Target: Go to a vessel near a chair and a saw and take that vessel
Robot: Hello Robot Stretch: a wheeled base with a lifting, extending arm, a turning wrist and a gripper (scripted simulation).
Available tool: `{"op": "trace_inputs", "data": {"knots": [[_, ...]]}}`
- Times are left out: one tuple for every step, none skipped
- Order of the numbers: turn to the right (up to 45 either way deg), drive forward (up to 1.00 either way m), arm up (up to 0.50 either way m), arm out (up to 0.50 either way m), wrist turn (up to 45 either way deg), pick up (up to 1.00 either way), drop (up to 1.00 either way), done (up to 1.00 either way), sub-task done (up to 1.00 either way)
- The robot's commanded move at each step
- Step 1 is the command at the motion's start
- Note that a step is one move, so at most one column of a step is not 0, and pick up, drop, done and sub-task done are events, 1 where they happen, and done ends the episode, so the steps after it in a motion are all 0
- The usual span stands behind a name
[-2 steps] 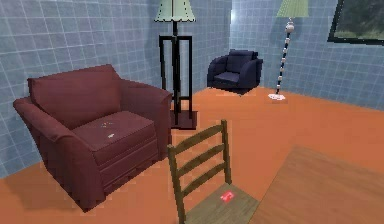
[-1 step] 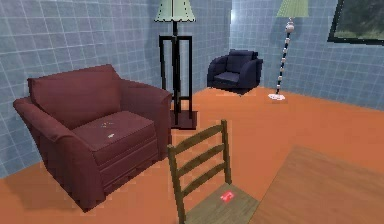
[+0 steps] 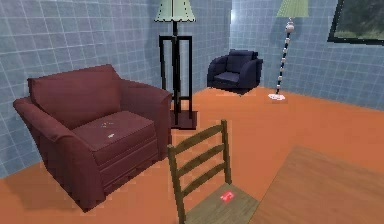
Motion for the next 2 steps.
{"op": "trace_inputs", "data": {"knots": [[0.0,0.00,0.00,0.16,0.0,0.00,0.00,0.00,0.00],[0.0,0.00,0.00,0.00,45.0,0.00,0.00,0.00,0.00]]}}
